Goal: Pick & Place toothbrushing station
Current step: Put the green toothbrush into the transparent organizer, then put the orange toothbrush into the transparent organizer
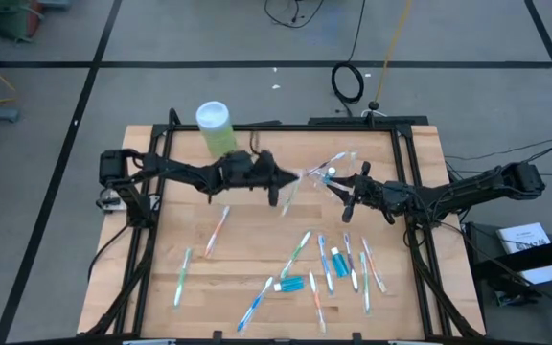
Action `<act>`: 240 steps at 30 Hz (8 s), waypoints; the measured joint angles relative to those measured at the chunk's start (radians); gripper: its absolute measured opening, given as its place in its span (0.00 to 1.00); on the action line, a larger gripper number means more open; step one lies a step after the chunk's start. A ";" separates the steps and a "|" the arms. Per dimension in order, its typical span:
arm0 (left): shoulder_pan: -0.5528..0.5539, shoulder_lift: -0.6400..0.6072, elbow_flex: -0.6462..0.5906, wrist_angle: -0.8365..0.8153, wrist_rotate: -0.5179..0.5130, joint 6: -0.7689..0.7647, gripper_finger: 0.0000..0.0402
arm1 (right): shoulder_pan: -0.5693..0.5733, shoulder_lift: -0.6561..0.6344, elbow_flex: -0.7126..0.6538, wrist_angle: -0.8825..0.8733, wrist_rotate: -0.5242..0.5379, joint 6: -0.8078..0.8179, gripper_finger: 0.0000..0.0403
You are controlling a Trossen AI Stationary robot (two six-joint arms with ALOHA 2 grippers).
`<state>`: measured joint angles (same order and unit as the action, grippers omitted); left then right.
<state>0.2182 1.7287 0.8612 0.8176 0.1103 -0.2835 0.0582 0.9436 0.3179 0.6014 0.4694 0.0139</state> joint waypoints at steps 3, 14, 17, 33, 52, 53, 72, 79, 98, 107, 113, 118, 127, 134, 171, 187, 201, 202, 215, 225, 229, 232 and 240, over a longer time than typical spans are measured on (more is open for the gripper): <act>0.029 0.000 0.011 0.131 -0.075 0.071 0.01 | 0.000 0.000 0.000 0.000 0.000 0.000 0.22; 0.033 0.138 0.274 0.153 -0.086 0.357 0.02 | 0.000 0.000 0.000 0.010 0.001 0.000 0.22; 0.043 0.231 0.351 0.122 -0.124 0.379 0.01 | 0.000 0.000 0.000 0.009 0.001 0.000 0.22; 0.128 0.397 0.418 -0.024 -0.209 0.249 0.04 | 0.000 0.000 0.000 -0.007 0.001 0.000 0.22; 0.126 0.268 0.418 -0.279 -0.198 0.307 0.38 | 0.000 0.000 -0.031 0.021 0.001 -0.005 0.22; 0.126 0.239 0.418 -0.329 -0.199 0.308 0.39 | 0.000 0.000 -0.036 0.027 0.001 -0.008 0.22; 0.145 -0.382 0.354 -1.257 -0.197 0.324 0.41 | 0.009 0.016 -0.021 0.059 -0.028 0.019 0.22; 0.151 -0.548 0.118 -1.118 -0.197 0.321 0.41 | 0.044 0.181 0.138 -0.062 -0.026 0.007 0.22; 0.146 -0.678 -0.081 -1.047 -0.197 0.351 0.41 | 0.266 0.593 0.874 -1.297 -0.078 0.731 0.22; 0.146 -0.678 -0.081 -0.978 -0.190 0.427 0.41 | 0.493 0.571 0.766 -1.432 -0.654 1.508 0.22; 0.146 -0.677 -0.080 -0.976 -0.189 0.433 0.41 | 0.588 0.570 0.670 -1.504 -0.684 1.721 0.22; 0.146 -0.677 -0.080 -0.976 -0.187 0.415 0.41 | 0.595 0.571 0.596 -1.482 -0.685 1.733 0.22; 0.146 -0.677 -0.080 -0.977 -0.186 0.410 0.41 | 0.595 0.571 0.470 -1.305 -0.736 1.778 0.22; 0.146 -0.677 -0.080 -0.977 -0.186 0.410 0.41 | 0.594 0.567 0.411 -1.282 -0.737 1.706 0.21; 0.146 -0.677 -0.080 -0.892 -0.188 0.410 0.41 | 0.424 0.309 0.480 -1.404 0.190 0.681 0.01; 0.146 -0.677 -0.079 -0.874 -0.188 0.420 0.41 | 0.268 0.307 0.560 -1.006 0.736 -0.730 0.00; 0.146 -0.666 -0.079 -0.881 -0.187 0.373 0.41 | 0.203 0.303 0.560 -0.970 0.951 -1.212 0.00; 0.146 -0.666 -0.079 -0.882 -0.187 0.370 0.41 | 0.192 0.303 0.560 -0.985 0.957 -1.220 0.00; 0.146 -0.666 -0.079 -0.895 -0.187 0.327 0.41 | 0.036 0.302 0.559 -1.050 0.938 -1.278 0.00; 0.146 -0.666 -0.079 -0.895 -0.187 0.319 0.41 | -0.075 0.320 0.522 -0.799 0.828 -1.465 0.00; 0.146 -0.666 -0.079 -0.896 -0.187 0.306 0.41 | -0.094 0.319 0.495 -0.677 0.808 -1.547 0.00; 0.146 -0.666 -0.079 -0.897 -0.187 0.304 0.41 | -0.098 0.318 0.487 -0.708 0.809 -1.544 0.00; 0.146 -0.666 -0.079 -0.894 -0.187 0.300 0.41 | -0.070 0.255 0.483 -0.982 0.805 -1.545 0.00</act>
<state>0.3641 1.0622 0.7818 -0.0767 -0.0769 0.0166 -0.0115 1.1986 0.8009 -0.3808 1.2743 -1.5314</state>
